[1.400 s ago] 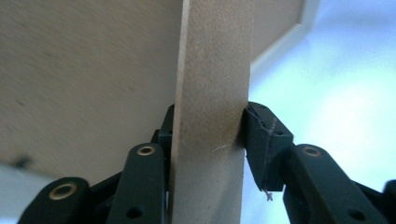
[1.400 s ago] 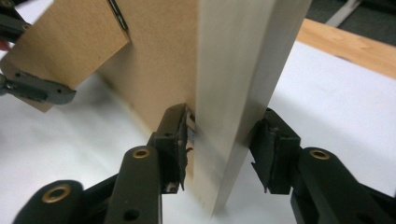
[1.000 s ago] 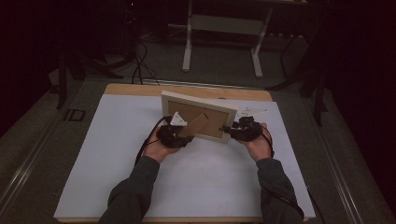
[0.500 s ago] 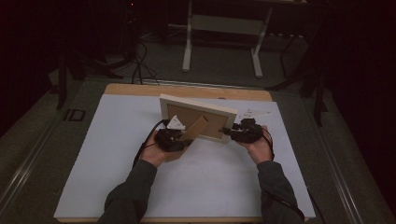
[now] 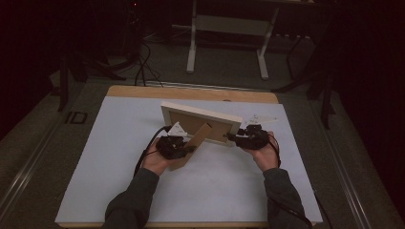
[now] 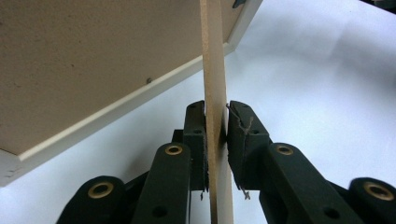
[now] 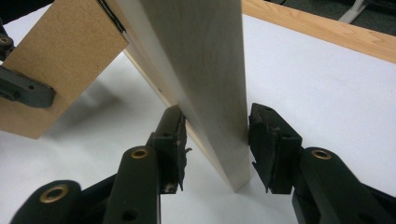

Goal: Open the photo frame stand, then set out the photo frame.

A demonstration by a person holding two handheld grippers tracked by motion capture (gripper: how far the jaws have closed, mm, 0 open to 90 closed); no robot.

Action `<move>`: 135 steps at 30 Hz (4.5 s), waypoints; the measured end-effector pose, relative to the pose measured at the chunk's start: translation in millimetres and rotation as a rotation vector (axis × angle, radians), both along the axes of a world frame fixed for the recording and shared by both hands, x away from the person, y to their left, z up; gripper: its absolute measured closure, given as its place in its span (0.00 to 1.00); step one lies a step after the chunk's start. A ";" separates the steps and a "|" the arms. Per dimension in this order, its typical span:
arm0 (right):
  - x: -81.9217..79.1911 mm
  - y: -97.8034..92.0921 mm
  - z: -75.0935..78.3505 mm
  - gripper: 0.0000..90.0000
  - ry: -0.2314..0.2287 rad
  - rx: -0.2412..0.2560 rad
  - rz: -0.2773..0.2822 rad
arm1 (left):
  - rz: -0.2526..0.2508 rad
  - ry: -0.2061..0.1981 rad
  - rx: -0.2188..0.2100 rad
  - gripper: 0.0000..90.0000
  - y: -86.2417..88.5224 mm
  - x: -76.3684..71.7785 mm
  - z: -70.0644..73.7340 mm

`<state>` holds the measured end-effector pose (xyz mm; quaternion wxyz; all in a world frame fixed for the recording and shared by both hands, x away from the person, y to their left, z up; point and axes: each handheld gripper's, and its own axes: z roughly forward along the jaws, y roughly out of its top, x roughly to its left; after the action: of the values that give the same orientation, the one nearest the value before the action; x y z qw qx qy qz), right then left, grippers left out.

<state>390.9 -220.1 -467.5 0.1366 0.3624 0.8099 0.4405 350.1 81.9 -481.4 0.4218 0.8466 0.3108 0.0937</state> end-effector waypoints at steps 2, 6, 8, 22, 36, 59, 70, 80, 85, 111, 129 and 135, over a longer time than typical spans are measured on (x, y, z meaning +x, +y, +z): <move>-1.2 -0.1 -0.4 0.63 -0.001 0.000 0.003 | 0.002 0.005 -0.001 0.88 0.4 -0.7 -1.2; -3.3 -0.3 -1.2 0.62 -0.004 0.001 0.006 | -0.001 0.010 0.002 0.89 1.8 -2.2 -3.6; -4.5 -0.2 -1.6 0.62 -0.005 0.002 0.007 | 0.000 0.014 -0.001 0.89 1.9 -3.3 -4.5; -12.4 2.9 -3.0 0.60 -0.024 -0.021 0.014 | -0.016 0.008 0.011 0.90 0.4 -14.8 -8.3; -16.8 5.6 -4.3 0.60 -0.039 -0.043 0.018 | -0.039 -0.003 0.013 0.90 -3.1 -27.4 -8.1; -21.1 7.4 -6.8 0.58 -0.047 -0.048 0.016 | -0.037 -0.018 -0.033 0.75 6.4 -33.1 -3.8; -20.9 6.1 -8.0 0.57 -0.044 -0.035 0.015 | -0.018 -0.031 -0.041 0.70 10.8 -33.7 -0.3; -19.5 5.9 -8.3 0.57 -0.040 -0.036 0.022 | 0.010 -0.040 -0.079 0.68 19.3 -33.3 6.4; -20.0 5.4 -8.4 0.56 -0.036 -0.034 0.018 | 0.028 -0.044 -0.106 0.68 26.6 -33.1 10.5; -22.3 -6.1 -17.1 0.54 -0.009 -0.037 0.015 | 0.208 -0.081 -0.168 0.65 58.6 -26.1 16.3; -25.9 -23.4 -31.6 0.59 0.027 -0.031 -0.002 | 0.320 -0.100 -0.167 0.69 68.3 -25.3 16.7; -26.0 -29.0 -34.8 0.63 0.038 -0.045 0.009 | 0.353 -0.099 -0.172 0.71 72.5 -24.4 17.3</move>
<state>364.9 -249.1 -502.4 0.1275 0.3640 0.8237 0.4157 325.6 154.4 -464.1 0.4842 0.7342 0.4403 0.1806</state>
